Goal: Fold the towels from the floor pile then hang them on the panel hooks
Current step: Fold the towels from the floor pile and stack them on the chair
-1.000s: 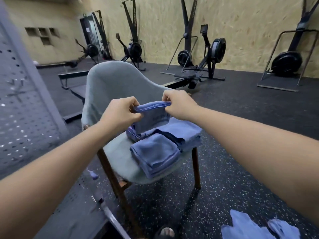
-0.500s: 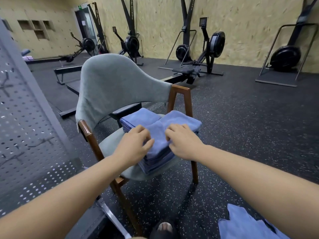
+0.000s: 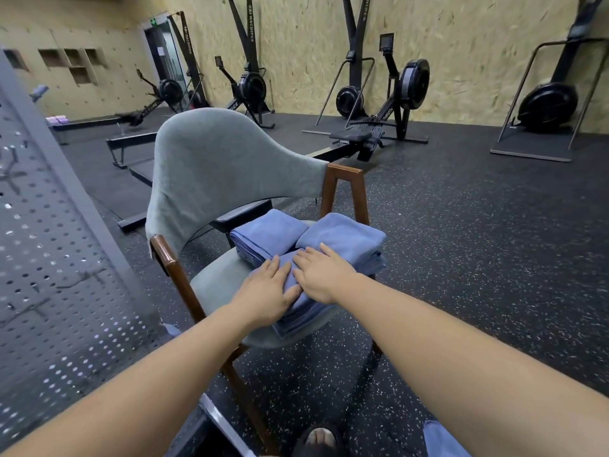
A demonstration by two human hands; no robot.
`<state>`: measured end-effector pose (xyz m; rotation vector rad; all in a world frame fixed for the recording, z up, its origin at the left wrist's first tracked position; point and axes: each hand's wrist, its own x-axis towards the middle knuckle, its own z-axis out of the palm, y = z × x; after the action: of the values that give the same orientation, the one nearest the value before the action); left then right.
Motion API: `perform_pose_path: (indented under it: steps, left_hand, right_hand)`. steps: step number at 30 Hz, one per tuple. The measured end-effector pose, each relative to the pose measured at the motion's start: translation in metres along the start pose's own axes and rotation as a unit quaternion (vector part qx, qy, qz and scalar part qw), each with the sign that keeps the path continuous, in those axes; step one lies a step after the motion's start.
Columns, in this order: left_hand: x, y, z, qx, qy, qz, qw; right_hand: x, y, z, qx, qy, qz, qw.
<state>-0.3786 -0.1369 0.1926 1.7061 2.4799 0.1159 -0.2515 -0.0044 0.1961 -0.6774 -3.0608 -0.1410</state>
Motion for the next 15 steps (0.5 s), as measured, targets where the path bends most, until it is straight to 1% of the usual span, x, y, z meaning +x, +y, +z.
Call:
perform_pose_path:
  steps: [3, 7, 9, 11, 15]
  left_hand:
    - [-0.002, 0.004, -0.009, -0.028, 0.014, 0.002, 1.000]
    - [-0.006, 0.024, -0.032, -0.055, 0.083, 0.024, 0.995]
    - [-0.010, 0.045, -0.041, -0.057, 0.112, 0.062, 0.990]
    - [-0.012, 0.075, -0.044, -0.047, 0.132, 0.113, 0.984]
    - [-0.010, 0.152, -0.032, -0.015, 0.127, 0.212, 0.969]
  right_hand:
    - [-0.006, 0.001, -0.009, -0.020, 0.033, -0.019, 0.999]
    - [-0.040, 0.021, -0.027, 0.058, 0.113, 0.001, 0.992]
    - [-0.072, 0.038, -0.032, 0.093, 0.150, 0.024, 0.984]
    - [-0.110, 0.058, -0.031, 0.101, 0.168, 0.054, 0.979]
    - [-0.190, 0.096, -0.009, 0.115, 0.154, 0.131, 0.973]
